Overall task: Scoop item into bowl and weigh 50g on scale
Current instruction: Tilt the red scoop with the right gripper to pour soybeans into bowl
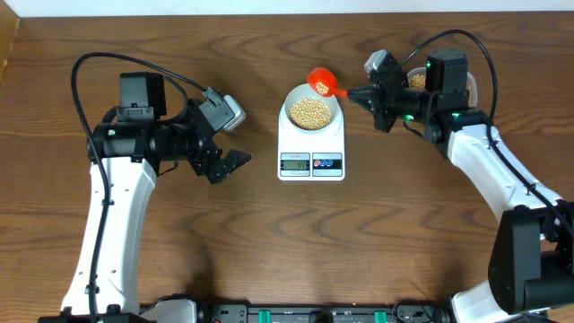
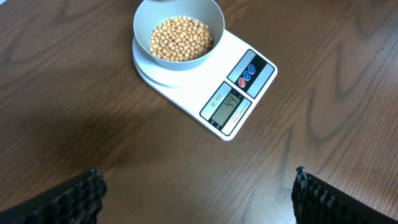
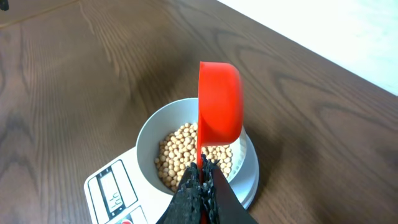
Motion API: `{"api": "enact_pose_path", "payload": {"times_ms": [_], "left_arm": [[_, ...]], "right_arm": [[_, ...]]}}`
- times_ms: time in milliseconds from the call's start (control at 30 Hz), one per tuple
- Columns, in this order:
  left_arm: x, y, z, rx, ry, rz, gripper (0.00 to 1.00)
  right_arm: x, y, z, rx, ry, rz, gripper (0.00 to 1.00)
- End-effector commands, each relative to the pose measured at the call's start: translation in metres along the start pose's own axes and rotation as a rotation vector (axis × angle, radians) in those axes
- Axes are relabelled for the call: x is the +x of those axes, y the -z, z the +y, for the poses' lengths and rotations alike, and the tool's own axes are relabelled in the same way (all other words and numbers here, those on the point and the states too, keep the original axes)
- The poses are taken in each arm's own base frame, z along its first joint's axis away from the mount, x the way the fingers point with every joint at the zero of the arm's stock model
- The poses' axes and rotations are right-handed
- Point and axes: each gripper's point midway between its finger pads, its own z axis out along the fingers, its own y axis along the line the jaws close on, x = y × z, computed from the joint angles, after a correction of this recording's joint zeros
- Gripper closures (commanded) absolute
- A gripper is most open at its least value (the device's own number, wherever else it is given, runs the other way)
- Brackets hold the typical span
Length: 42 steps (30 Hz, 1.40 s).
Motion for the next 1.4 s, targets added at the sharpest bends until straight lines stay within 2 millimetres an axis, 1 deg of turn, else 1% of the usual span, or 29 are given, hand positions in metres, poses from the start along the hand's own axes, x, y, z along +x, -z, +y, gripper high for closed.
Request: {"api": "enact_pose_path", "payload": {"times_ms": [0,233,300,333,400,500,600,700,800,867,967,1067,1233,1267,1333,1367], "left_arm": [[-0.008,0.006,0.0,-0.008,-0.032,-0.021,0.02],[-0.008,0.006,0.0,-0.008,-0.032,-0.021,0.02],[-0.008,0.006,0.0,-0.008,-0.032,-0.021,0.02],[-0.008,0.006,0.0,-0.008,-0.032,-0.021,0.02],[-0.008,0.006,0.0,-0.008,-0.032,-0.022,0.02],[-0.008,0.006,0.0,-0.008,-0.032,-0.022,0.02],[-0.008,0.006,0.0,-0.008,-0.032,-0.021,0.02],[-0.008,0.006,0.0,-0.008,-0.032,-0.021,0.02],[-0.008,0.006,0.0,-0.008,-0.032,-0.021,0.02],[-0.008,0.006,0.0,-0.008,-0.032,-0.021,0.02],[-0.008,0.006,0.0,-0.008,-0.032,-0.021,0.02],[-0.008,0.006,0.0,-0.008,-0.032,-0.021,0.02],[-0.008,0.006,0.0,-0.008,-0.032,-0.021,0.02],[-0.008,0.006,0.0,-0.008,-0.032,-0.021,0.02],[-0.008,0.006,0.0,-0.008,-0.032,-0.021,0.02],[-0.008,0.006,0.0,-0.008,-0.032,-0.022,0.02]], "right_arm": [[-0.005,-0.001,0.005,-0.013,0.024,-0.007,0.99],[-0.006,-0.002,0.006,-0.015,0.02,-0.01,0.99],[-0.01,0.0,0.009,-0.029,0.027,-0.022,0.99],[-0.015,0.002,0.012,-0.037,0.037,-0.036,0.99],[-0.017,0.003,0.012,-0.03,0.042,-0.036,0.99],[-0.004,0.002,0.005,0.014,0.019,0.015,0.99],[-0.004,0.002,0.006,0.009,0.02,0.015,0.99],[-0.01,0.002,0.005,0.008,0.038,-0.005,0.99],[-0.024,0.005,0.014,-0.039,0.071,-0.058,0.99],[-0.027,0.006,0.017,-0.048,0.079,-0.066,0.99],[-0.004,0.0,0.014,0.005,0.052,0.034,0.99],[-0.005,-0.004,0.018,-0.005,0.066,0.036,0.99],[-0.02,0.001,0.019,0.008,0.106,-0.001,0.99],[-0.019,0.001,0.018,0.012,0.103,0.004,0.99],[-0.004,0.0,0.013,0.047,0.089,0.064,0.99],[-0.003,0.0,0.013,0.044,0.086,0.066,0.99]]}}
